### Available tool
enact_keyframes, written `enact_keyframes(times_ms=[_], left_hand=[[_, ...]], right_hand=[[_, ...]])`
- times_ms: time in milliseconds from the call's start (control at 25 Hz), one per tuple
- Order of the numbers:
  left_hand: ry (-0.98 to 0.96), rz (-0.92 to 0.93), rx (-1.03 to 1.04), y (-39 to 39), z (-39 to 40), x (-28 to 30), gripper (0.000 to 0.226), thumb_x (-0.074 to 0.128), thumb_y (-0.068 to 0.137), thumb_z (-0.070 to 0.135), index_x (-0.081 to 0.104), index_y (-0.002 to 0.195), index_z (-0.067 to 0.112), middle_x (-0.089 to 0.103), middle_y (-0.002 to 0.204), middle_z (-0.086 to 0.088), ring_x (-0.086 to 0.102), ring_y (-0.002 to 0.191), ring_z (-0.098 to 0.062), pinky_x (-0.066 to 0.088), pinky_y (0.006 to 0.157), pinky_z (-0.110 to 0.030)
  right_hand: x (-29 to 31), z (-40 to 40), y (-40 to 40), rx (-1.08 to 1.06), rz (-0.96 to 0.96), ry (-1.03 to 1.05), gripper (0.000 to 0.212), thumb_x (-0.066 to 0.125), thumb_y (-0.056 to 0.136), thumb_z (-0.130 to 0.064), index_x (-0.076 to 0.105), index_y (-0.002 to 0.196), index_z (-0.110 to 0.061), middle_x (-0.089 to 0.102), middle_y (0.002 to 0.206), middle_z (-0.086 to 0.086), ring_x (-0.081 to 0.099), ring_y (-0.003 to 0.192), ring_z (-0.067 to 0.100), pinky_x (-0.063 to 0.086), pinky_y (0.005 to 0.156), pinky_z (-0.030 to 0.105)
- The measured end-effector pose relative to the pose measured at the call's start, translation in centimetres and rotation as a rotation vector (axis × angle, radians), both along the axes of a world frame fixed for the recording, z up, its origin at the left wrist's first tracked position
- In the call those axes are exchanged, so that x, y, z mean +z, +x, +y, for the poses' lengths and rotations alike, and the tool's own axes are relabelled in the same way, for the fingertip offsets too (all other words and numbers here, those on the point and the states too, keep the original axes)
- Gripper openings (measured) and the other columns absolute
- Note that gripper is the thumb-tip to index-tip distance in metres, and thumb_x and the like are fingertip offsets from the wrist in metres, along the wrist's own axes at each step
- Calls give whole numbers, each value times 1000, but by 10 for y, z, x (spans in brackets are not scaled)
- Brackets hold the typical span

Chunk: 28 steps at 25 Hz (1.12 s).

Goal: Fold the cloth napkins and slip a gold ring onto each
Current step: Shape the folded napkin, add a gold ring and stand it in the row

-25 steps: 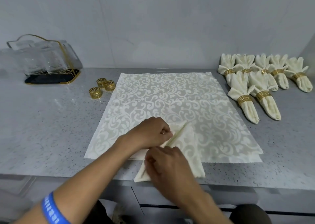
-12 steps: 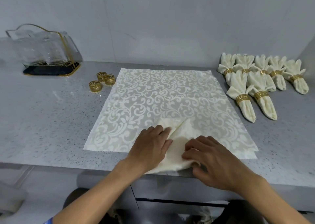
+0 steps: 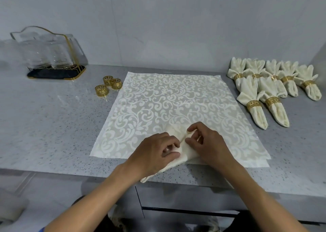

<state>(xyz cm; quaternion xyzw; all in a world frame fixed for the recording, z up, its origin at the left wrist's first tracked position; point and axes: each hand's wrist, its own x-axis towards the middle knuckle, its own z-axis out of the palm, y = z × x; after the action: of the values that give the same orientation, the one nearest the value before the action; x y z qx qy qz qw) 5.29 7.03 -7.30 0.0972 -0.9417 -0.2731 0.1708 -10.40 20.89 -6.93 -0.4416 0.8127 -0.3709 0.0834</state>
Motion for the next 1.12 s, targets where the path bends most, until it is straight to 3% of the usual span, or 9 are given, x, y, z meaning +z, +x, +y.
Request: enact_keyframes(times_ms=[120,240,320,480,560,680,840,1000,1120], left_hand=[[-29,-15,-44,-1,-3,-2,16,60,95,34,74,102,30,57,92,16,53,82,0,36,71,-10],[30,-149,-133,-5,-13,6,22,54,100,26,74,107,27,57,99,16,53,82,1,37,72,-11],[97,-221,-176,-8,-19,13,19,59,97,25,74,108,28,57,101,15,57,86,-3,44,76,-17],[199,-279,-170,-15,-23,20,14,65,93,31,77,101,31,60,100,13,60,89,-7,49,85,-28],[205,-308,-152,-18,-24,24,17,61,96,29,76,101,32,60,99,11,60,88,-7,49,83,-28],[144,-355,-119,-21,-28,27,25,56,97,20,73,113,29,57,96,15,55,85,2,41,76,-14],[-170,-327,-37,-24,-26,33,31,69,84,48,71,109,29,51,89,17,47,82,-1,36,67,-19],[-296,-226,-151,-27,-12,27,28,61,92,46,73,112,30,60,103,15,43,95,-6,36,83,-26],[-176,-190,-128,-20,-14,20,24,59,96,30,72,116,28,61,108,18,44,98,1,36,89,-22]], right_hand=[[-5,-5,3,-58,26,-2,14,69,88,-29,57,95,-27,60,74,-8,55,68,7,46,63,25],[-5,2,14,-150,424,-126,16,62,91,-32,58,81,-20,55,73,-8,49,63,11,44,63,34],[-3,14,41,-4,601,-219,16,58,91,-29,61,81,-17,57,72,-4,48,60,16,43,60,37],[-13,9,99,450,652,8,31,58,87,-37,58,116,-25,62,85,-7,56,66,16,47,60,31],[-18,-3,107,422,654,33,25,59,86,-44,61,100,-23,60,80,-5,56,64,18,49,57,33],[-15,8,97,324,588,14,30,57,88,-48,57,77,-20,55,66,-4,51,57,17,46,51,32],[-5,54,32,142,457,45,10,45,98,-38,51,100,-30,51,72,-15,49,61,7,42,54,25],[5,65,-26,72,477,34,5,65,91,-21,64,91,-25,61,81,-11,53,72,14,49,61,40],[-5,56,-27,58,597,27,16,69,83,-29,69,72,-17,61,83,-4,51,70,20,45,62,38]])
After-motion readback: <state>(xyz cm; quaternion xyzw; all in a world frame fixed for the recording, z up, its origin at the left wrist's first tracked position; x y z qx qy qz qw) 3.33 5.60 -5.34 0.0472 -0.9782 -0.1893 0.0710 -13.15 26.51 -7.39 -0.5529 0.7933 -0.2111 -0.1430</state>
